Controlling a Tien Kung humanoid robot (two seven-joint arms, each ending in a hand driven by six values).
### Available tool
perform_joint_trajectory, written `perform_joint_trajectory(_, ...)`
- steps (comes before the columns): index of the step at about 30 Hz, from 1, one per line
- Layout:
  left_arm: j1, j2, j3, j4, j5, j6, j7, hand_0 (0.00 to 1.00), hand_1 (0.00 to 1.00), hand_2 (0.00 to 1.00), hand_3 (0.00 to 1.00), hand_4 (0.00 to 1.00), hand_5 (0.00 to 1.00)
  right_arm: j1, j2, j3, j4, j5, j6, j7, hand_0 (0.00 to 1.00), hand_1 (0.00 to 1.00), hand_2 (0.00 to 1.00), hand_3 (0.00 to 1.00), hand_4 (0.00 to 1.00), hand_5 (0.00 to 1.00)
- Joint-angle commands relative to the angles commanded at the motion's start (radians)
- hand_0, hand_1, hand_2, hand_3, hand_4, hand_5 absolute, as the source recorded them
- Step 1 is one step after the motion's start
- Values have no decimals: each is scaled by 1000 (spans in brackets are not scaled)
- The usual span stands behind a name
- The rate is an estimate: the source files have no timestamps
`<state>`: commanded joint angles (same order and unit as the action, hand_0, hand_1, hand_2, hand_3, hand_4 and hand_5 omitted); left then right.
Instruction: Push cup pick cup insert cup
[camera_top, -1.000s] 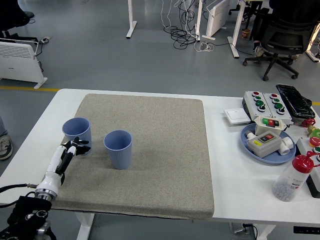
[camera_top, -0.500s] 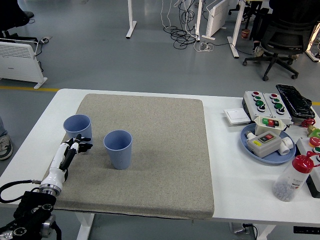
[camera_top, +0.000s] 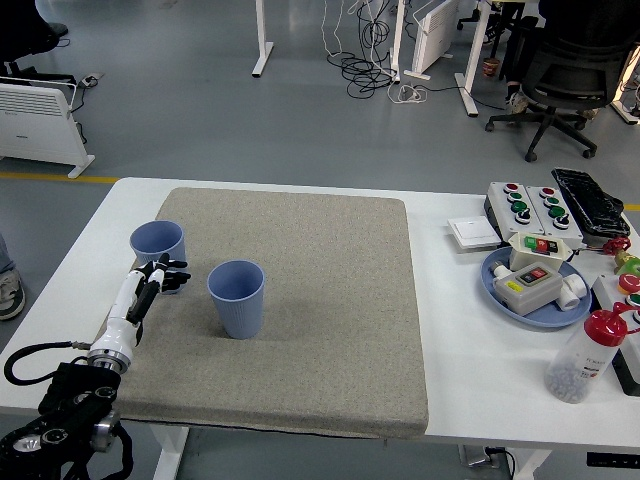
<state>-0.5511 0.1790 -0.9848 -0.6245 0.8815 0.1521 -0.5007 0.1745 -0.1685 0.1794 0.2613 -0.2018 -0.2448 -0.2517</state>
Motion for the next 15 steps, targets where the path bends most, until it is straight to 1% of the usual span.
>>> perform_joint_trajectory(6, -36, -11, 20, 60, 0, 2, -4, 677, 613, 547, 598, 571, 998, 4, 0, -2, 0, 4, 0, 1, 690, 619, 634, 545, 92, 484)
perform_joint_trajectory(9, -42, -14, 19, 71, 0, 2, -5, 678, 613, 547, 594, 569, 998, 4, 0, -2, 0, 5, -1, 1, 690, 619, 634, 546, 92, 484)
perform_joint_trajectory(13, -34, -12, 8, 56, 15, 4, -4, 678, 613, 547, 594, 569, 998, 4, 0, -4, 0, 8, -1, 2, 690, 619, 634, 546, 92, 484)
perform_joint_trajectory(14, -24, -9, -1, 41, 28, 13, -10, 658, 602, 542, 587, 569, 998, 3, 0, -7, 0, 12, -1, 4, 689, 619, 634, 544, 92, 484)
perform_joint_trajectory(15, -17, -7, -10, 29, 43, 24, -15, 658, 602, 542, 587, 569, 998, 3, 0, -10, 0, 15, -1, 5, 689, 619, 634, 544, 92, 484)
